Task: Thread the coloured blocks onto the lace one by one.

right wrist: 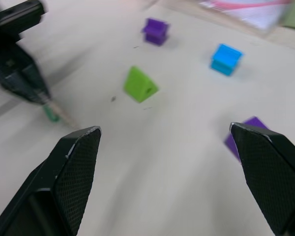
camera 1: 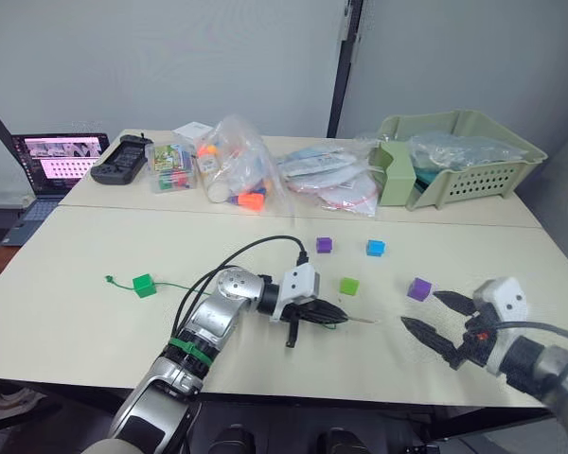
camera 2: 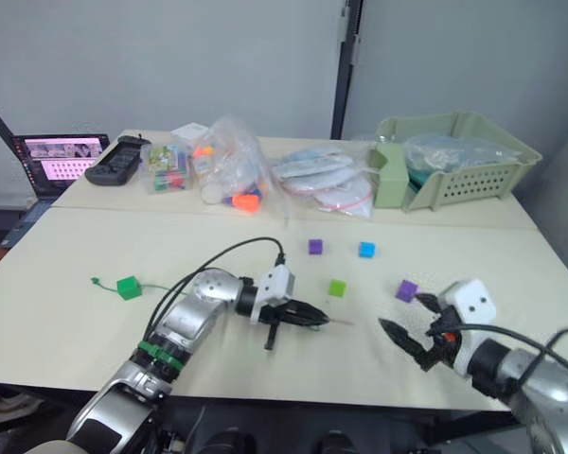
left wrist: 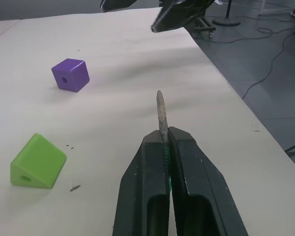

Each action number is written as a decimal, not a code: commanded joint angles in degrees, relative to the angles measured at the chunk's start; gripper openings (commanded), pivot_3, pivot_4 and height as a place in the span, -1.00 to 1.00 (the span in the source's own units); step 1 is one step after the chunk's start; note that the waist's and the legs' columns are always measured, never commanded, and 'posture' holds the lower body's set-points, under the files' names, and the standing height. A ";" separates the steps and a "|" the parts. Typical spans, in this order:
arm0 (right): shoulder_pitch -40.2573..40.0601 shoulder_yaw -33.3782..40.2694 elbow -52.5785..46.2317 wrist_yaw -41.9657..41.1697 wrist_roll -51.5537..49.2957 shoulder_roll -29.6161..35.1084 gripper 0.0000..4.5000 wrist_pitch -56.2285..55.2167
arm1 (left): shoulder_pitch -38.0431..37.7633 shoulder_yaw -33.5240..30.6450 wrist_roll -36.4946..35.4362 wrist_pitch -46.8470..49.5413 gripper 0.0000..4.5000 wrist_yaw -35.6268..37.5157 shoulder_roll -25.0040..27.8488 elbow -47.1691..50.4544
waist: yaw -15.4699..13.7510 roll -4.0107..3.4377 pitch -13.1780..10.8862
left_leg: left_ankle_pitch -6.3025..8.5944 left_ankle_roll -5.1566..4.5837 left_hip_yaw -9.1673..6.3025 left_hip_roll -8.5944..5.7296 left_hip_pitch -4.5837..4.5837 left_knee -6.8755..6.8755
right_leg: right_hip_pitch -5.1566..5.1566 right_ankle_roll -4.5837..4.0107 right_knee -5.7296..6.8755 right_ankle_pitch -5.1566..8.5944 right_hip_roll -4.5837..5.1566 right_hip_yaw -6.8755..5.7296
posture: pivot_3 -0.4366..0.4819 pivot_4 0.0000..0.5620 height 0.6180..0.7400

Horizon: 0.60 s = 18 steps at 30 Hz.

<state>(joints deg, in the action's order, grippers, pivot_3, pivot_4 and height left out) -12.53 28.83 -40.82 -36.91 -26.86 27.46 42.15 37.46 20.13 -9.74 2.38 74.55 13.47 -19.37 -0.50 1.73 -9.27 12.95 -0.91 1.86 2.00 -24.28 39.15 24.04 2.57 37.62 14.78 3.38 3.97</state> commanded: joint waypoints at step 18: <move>9.52 -13.21 17.31 25.14 13.63 -15.00 0.96 -10.56 | -2.65 0.05 -0.90 0.83 -1.00 0.08 2.04 6.09 | 1.19 -0.21 0.12 | -0.02 0.03 -0.01 -0.02 -0.01 -0.12 | 0.03 0.00 -0.01 0.00 0.00 0.02 | -0.05 -0.47 0.89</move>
<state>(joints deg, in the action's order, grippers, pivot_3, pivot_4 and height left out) -3.92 15.12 -24.63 -12.65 -13.98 11.70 32.70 35.20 20.15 -10.33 3.55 74.73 15.36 -15.79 0.70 1.51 -9.15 12.93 -0.88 1.85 1.98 -24.28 39.03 24.06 2.57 37.60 14.78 3.38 3.99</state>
